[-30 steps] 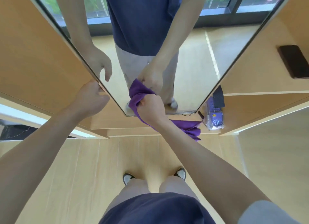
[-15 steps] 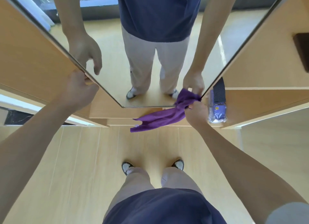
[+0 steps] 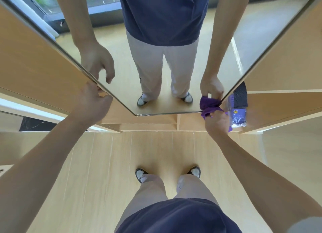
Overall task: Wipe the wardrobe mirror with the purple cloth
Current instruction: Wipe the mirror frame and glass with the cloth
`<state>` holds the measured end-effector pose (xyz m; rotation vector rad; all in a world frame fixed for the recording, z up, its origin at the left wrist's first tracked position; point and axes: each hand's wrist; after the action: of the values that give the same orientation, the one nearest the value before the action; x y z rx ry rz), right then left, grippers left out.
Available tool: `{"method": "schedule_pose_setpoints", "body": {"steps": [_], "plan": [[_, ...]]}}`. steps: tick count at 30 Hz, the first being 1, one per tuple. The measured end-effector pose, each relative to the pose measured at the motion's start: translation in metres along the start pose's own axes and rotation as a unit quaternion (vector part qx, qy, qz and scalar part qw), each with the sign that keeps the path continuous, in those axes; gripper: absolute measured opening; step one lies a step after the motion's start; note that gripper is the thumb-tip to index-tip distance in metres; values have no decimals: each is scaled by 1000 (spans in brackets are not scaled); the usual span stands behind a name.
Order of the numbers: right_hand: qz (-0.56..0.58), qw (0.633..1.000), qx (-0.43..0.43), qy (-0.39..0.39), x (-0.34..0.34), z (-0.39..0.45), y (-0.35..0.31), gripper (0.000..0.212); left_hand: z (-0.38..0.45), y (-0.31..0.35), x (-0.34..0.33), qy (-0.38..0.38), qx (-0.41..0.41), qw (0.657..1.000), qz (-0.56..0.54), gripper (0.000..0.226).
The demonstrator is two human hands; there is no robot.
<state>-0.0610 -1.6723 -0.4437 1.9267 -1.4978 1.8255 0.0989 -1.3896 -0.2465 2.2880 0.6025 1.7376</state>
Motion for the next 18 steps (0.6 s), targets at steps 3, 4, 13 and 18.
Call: {"method": "schedule_pose_setpoints", "body": {"steps": [3,4,13,18], "plan": [[-19,1000,22,-2,-7,-2,-7,20,0,0,0,-14,-1,1000,-10,20],[-24,999,37,-5,-10,-3,-12,19,0,-2,1,-20,-3,1000,-15,29],[-4,988,141,-68,-67,-29,-91,25,4,-7,5,-53,-11,999,-5,43],[67,979,149,-125,-112,-47,-139,28,7,-8,9,-63,-34,997,25,43]]}}
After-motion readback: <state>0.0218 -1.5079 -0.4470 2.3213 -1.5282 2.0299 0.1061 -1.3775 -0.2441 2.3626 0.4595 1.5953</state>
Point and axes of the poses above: each hand's wrist, its own z-axis towards the middle knuckle, its own x-axis out of the back of the hand, y = z × x, and after that the axes turned 13 degrees about x, right-handed
